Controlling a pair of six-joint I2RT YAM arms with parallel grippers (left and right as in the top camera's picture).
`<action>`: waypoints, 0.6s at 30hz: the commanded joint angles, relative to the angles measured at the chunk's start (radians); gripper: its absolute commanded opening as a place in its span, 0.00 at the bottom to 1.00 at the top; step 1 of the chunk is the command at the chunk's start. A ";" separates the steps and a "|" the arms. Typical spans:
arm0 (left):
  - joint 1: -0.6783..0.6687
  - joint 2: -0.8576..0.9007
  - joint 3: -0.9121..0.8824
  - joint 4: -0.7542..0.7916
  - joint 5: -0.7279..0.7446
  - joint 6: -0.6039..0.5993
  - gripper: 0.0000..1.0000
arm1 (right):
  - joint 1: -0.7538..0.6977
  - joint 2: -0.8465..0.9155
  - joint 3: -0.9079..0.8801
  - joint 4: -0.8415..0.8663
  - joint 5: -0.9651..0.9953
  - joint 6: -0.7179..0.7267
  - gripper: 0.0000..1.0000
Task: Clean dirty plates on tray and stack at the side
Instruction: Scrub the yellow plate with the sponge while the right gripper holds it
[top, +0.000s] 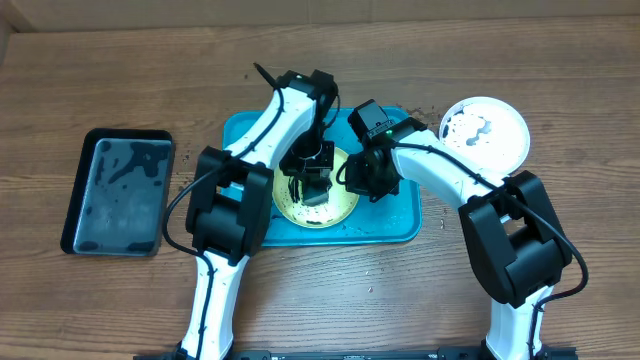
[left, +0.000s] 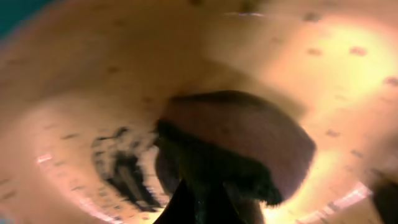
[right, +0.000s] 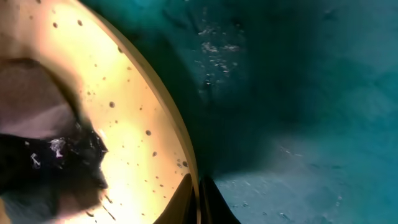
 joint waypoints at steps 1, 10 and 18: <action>0.021 0.086 -0.020 -0.010 -0.448 -0.120 0.04 | 0.001 0.001 0.023 -0.005 0.021 0.006 0.04; 0.028 0.075 0.050 -0.126 -0.543 -0.217 0.04 | 0.000 0.001 0.023 -0.005 0.031 0.006 0.04; 0.027 0.075 0.102 -0.096 0.161 0.159 0.04 | 0.000 0.001 0.023 -0.005 0.031 0.006 0.04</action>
